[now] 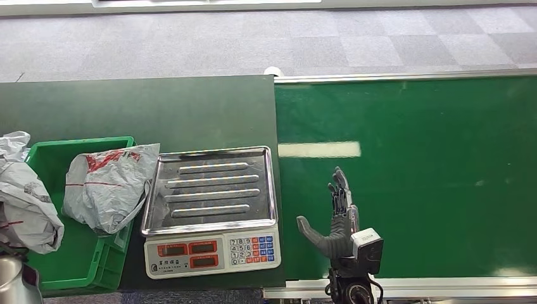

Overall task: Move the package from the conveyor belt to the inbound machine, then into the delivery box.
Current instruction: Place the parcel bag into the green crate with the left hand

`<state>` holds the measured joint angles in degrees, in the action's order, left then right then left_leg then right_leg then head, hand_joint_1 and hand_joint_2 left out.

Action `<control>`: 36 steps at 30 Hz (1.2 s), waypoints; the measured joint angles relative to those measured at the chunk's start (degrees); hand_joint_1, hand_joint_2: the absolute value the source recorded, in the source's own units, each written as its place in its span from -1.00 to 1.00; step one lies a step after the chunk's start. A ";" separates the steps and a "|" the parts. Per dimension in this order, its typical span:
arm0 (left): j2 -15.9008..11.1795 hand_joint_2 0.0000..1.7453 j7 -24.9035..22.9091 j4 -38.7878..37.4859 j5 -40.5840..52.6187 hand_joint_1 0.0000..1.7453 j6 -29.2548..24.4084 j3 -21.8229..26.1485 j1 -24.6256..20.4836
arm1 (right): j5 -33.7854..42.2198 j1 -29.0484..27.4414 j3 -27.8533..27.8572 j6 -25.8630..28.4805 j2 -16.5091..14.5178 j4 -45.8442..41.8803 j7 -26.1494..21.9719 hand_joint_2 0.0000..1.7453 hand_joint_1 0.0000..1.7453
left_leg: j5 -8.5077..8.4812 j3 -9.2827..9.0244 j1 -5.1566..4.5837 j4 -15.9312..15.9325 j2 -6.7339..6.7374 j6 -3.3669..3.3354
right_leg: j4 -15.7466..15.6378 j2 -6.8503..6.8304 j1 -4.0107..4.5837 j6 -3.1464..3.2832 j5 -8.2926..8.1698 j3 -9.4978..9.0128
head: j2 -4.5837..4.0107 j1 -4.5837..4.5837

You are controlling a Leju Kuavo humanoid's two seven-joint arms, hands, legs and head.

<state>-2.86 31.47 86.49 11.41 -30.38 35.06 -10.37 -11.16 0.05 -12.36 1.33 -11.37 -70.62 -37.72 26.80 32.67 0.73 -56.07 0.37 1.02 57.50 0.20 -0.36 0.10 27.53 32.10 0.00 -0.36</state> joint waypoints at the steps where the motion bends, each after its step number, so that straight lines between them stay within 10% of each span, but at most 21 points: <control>1: 0.00 1.00 0.00 -0.17 -0.03 -1.00 0.03 -0.01 -0.04 | -0.01 0.01 0.01 -0.02 0.00 0.07 0.00 1.00 -1.00 | 0.00 0.00 0.00 0.00 0.00 0.00 | 0.00 0.00 0.00 0.00 0.00 0.00 | 0.00 -0.01; 8: 0.02 1.00 0.51 -0.52 3.00 -1.00 -0.11 -0.65 -0.23 | 0.01 0.22 0.09 -0.08 0.00 0.53 0.04 1.00 -1.00 | 0.00 0.00 0.00 0.00 -0.01 0.00 | 0.00 0.00 0.00 0.00 0.00 0.00 | 0.00 -0.02; 19: 0.25 1.00 -23.61 -1.07 62.57 -1.00 -6.58 -8.73 -0.04 | -0.51 -0.23 0.21 0.51 -0.09 0.17 1.75 1.00 -1.00 | 0.00 0.00 0.00 -0.01 -0.02 0.00 | 0.00 -0.01 -0.01 0.00 -0.01 -0.01 | 0.00 -0.01; 28: -0.28 1.00 -20.36 -1.73 37.97 -1.00 14.06 -11.69 0.17 | -1.55 -0.25 0.90 -0.56 -0.32 -0.72 2.86 1.00 -1.00 | 0.00 0.02 0.00 0.00 -0.02 0.00 | 0.00 -0.01 0.00 0.00 0.00 -0.01 | 0.00 -0.01; 36: -0.54 1.00 -19.61 -1.70 34.08 -1.00 17.39 -12.59 0.25 | -1.60 -0.30 1.61 -0.67 -0.33 -0.73 2.86 1.00 -1.00 | 0.00 0.02 -0.01 -0.01 -0.03 0.00 | 0.00 -0.02 -0.01 0.00 -0.01 0.00 | 0.00 -0.02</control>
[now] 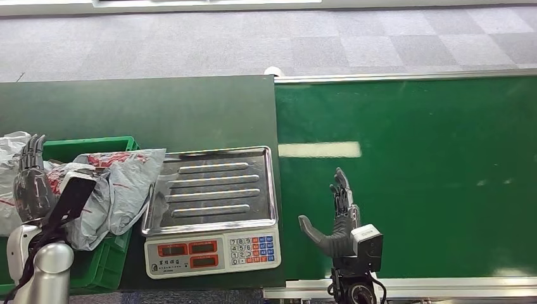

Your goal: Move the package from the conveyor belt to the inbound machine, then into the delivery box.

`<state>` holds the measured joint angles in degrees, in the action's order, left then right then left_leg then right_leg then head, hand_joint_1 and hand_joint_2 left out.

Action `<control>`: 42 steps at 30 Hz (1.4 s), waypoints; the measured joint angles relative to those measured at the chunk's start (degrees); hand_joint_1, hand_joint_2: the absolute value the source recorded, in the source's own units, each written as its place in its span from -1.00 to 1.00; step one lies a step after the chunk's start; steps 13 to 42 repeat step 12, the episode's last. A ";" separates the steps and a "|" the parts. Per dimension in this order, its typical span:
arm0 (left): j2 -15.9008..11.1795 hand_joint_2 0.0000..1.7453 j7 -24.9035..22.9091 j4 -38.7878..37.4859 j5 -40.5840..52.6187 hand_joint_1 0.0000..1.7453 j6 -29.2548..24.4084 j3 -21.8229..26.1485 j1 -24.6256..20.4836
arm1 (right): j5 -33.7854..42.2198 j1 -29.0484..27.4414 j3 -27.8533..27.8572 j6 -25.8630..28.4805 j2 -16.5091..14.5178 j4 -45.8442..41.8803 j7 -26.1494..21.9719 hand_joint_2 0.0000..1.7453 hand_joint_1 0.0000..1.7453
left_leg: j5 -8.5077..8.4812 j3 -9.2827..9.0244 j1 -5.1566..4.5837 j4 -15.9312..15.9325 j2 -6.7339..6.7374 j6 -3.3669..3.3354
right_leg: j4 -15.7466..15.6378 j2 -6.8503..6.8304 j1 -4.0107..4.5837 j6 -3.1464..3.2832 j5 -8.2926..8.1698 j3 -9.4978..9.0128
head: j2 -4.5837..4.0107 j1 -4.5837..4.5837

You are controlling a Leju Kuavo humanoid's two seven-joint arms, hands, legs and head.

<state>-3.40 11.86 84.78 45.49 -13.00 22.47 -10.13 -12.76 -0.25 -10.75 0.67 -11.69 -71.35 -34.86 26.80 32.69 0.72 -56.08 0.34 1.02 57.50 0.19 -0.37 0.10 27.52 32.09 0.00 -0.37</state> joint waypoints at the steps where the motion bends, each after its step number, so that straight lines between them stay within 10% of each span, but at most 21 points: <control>1: -0.11 1.00 0.43 -0.02 -1.32 -1.00 0.83 -0.10 -0.01 | 0.02 -0.04 0.07 0.05 0.00 -0.01 0.00 1.00 -1.00 | 0.00 0.00 0.00 0.00 0.00 0.00 | 0.00 0.00 0.00 0.00 0.00 0.01 | 0.00 0.00; 12: -0.73 1.00 7.48 3.33 -20.55 -1.00 9.01 -1.72 0.78 | 0.85 -0.90 0.77 0.49 -0.07 0.01 -0.53 1.00 -1.00 | 0.00 0.02 0.00 0.00 0.01 0.00 | 0.00 0.01 0.00 0.00 0.00 0.01 | 0.00 0.01; 42: -0.73 1.00 7.48 3.33 -20.55 -1.00 9.01 -1.72 0.78 | 0.85 -0.90 0.77 0.49 -0.07 0.01 -0.53 1.00 -1.00 | 0.00 0.02 0.00 0.00 0.01 0.00 | 0.00 0.01 0.00 0.00 0.00 0.01 | 0.00 0.01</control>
